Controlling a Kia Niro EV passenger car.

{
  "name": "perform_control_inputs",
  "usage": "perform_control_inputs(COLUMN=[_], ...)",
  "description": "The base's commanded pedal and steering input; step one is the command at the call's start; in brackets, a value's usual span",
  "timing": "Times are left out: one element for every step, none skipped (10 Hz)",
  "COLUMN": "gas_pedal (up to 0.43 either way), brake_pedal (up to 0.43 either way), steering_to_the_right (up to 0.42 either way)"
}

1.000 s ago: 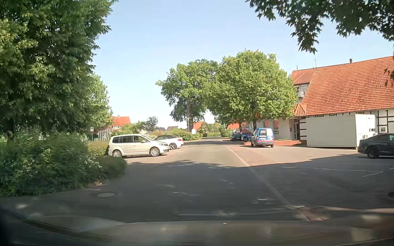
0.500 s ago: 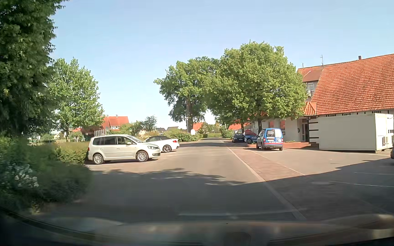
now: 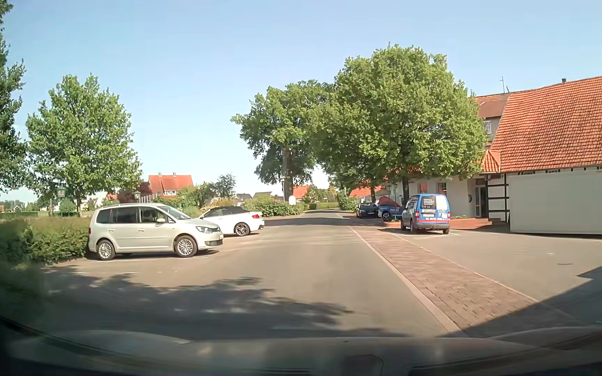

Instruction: Follow the waypoints while adhering to traffic rules and regulations

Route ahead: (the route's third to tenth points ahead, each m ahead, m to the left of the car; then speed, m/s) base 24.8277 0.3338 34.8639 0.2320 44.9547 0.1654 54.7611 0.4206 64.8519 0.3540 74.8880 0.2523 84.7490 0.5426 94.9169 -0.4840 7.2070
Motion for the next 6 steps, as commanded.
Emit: perform_control_inputs(gas_pedal=[0.157, 0.157, 0.157, 0.157, 0.157, 0.157], brake_pedal=[0.006, 0.006, 0.006, 0.006, 0.006, 0.006], steering_to_the_right=[-0.003, -0.001, 0.000, 0.000, 0.000, 0.000])
